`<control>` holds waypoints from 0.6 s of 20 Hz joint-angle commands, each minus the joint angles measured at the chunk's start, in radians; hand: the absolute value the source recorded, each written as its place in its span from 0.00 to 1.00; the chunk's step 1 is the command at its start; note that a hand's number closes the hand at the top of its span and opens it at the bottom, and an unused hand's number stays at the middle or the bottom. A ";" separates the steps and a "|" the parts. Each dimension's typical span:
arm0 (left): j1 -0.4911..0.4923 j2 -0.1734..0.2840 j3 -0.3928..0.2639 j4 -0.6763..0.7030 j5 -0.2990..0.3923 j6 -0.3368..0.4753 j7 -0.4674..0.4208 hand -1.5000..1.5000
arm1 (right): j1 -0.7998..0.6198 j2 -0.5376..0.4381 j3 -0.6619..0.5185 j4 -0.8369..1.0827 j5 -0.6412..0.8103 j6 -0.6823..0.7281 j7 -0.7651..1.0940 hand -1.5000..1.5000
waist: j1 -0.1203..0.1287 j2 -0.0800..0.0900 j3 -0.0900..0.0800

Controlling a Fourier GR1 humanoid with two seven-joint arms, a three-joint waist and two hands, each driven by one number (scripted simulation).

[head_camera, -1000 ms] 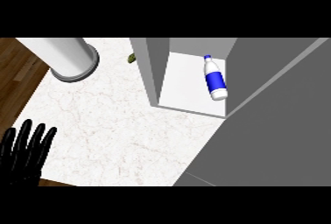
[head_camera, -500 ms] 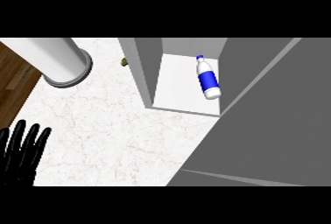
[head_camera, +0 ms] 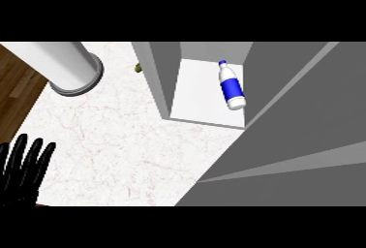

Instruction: Pick up the bottled water, place it into the cabinet and close the cabinet

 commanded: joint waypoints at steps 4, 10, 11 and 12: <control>-0.014 0.001 -0.004 0.013 0.005 -0.025 0.006 0.00 | -0.350 0.055 -0.103 0.296 -0.004 -0.303 -0.009 1.00 | 0.023 -0.001 0.004; -0.017 -0.001 -0.004 0.025 0.018 -0.048 0.013 0.00 | -0.705 0.056 -0.177 0.620 -0.077 -0.436 -0.035 1.00 | 0.014 -0.011 0.007; -0.022 0.015 0.036 0.026 0.029 -0.041 0.016 0.00 | -0.760 0.056 -0.193 0.679 -0.078 -0.444 -0.037 1.00 | 0.013 -0.013 0.007; -0.011 -0.005 0.003 0.028 0.012 -0.041 0.008 0.00 | -0.817 0.056 -0.206 0.725 -0.112 -0.462 -0.033 1.00 | 0.006 -0.015 0.007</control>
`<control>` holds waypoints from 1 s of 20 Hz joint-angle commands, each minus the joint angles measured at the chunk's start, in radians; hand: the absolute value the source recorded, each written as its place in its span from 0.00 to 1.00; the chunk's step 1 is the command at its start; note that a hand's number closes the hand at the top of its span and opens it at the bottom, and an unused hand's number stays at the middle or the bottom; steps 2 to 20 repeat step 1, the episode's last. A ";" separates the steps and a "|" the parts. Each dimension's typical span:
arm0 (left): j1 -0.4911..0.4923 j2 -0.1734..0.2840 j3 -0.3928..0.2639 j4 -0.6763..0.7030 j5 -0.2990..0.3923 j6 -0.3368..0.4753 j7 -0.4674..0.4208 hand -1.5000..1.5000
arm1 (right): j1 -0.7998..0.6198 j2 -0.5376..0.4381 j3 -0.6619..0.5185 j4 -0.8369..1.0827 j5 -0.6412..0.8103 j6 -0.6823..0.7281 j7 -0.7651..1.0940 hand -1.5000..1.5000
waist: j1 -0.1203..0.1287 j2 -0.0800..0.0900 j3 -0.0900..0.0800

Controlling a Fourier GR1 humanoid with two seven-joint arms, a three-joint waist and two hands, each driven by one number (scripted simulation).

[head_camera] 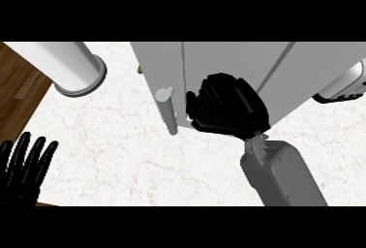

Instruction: Pick up the bottled water, place it into the cabinet and close the cabinet

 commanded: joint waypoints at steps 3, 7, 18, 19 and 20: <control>0.005 -0.008 -0.006 0.006 0.004 0.008 0.020 0.00 | -0.248 0.007 -0.052 0.259 -0.065 -0.056 -0.066 1.00 | -0.020 -0.004 -0.003; 0.005 -0.008 -0.006 0.006 0.004 0.008 0.020 0.00 | -0.248 0.007 -0.052 0.259 -0.065 -0.056 -0.066 1.00 | -0.020 -0.004 -0.003; 0.005 -0.008 -0.006 0.006 0.004 0.008 0.020 0.00 | -0.248 0.007 -0.052 0.259 -0.065 -0.056 -0.066 1.00 | -0.020 -0.004 -0.003; 0.005 -0.008 -0.006 0.006 0.004 0.008 0.020 0.00 | -0.248 0.007 -0.052 0.259 -0.065 -0.056 -0.066 1.00 | -0.020 -0.004 -0.003; 0.005 -0.008 -0.006 0.006 0.004 0.008 0.020 0.00 | -0.248 0.007 -0.052 0.259 -0.065 -0.056 -0.066 1.00 | -0.020 -0.004 -0.003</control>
